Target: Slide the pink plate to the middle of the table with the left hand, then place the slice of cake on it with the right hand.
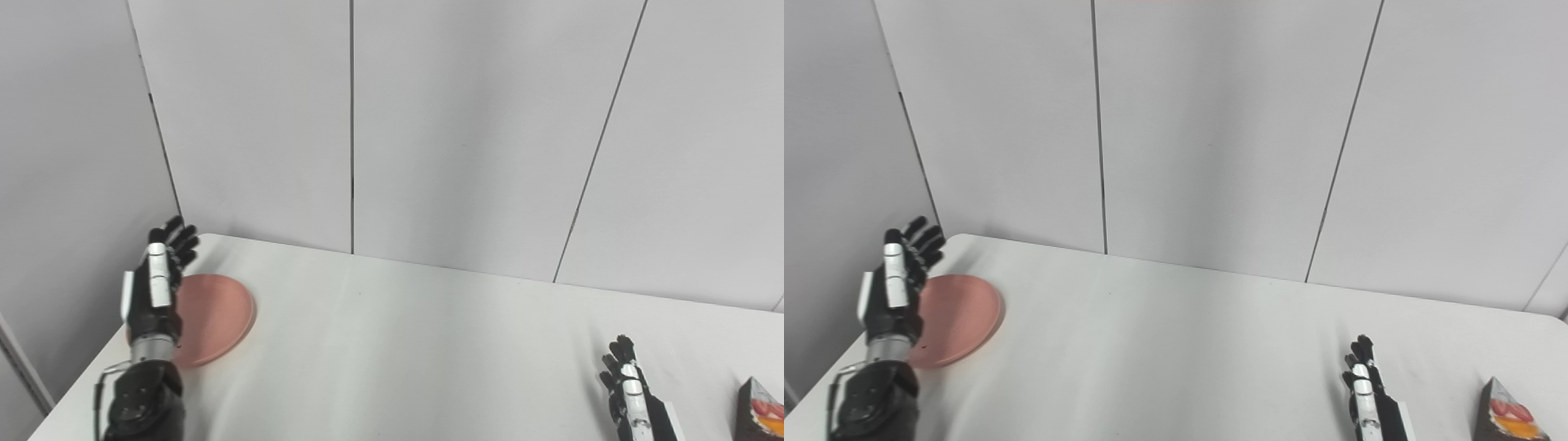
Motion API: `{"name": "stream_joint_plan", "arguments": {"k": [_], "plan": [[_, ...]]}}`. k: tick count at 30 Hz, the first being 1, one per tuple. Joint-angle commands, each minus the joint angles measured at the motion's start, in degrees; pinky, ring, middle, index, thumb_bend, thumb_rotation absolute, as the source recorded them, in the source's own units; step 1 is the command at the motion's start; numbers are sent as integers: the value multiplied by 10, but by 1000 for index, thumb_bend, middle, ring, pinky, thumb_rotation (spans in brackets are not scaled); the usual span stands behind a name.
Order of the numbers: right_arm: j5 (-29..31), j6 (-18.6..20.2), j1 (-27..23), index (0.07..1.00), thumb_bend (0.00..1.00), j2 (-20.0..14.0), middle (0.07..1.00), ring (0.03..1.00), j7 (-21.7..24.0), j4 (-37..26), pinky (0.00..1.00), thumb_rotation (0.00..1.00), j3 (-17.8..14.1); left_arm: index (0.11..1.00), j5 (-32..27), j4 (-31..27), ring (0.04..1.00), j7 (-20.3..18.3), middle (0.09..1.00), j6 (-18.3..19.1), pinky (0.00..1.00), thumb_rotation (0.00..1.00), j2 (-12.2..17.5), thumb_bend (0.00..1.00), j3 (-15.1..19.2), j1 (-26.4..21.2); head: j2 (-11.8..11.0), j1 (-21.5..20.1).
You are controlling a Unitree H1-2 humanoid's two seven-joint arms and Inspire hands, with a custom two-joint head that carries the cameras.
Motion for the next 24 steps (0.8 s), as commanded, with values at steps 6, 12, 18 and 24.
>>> {"name": "stream_joint_plan", "arguments": {"k": [6,12,18,24], "plan": [[3,0,-7,1000,389,-1,1000,1000,1,-22,1000,931,-4,848,23,19,868,-6,851,-22,931,1000,52,722,-6,6,1,2],[0,-4,-8,1000,361,-3,1000,1000,3,-25,1000,962,-3,853,47,40,863,-4,853,-15,903,1000,81,753,-11,15,3,3],[-2,-7,-8,1000,378,2,1000,1000,-4,-24,1000,949,-6,876,60,74,881,-9,877,-35,909,1000,100,736,-16,18,4,4],[3,-4,-8,1000,377,0,1000,1000,2,-30,1000,926,-4,913,59,81,939,-31,923,-11,982,1000,109,741,-36,18,5,4]]}}
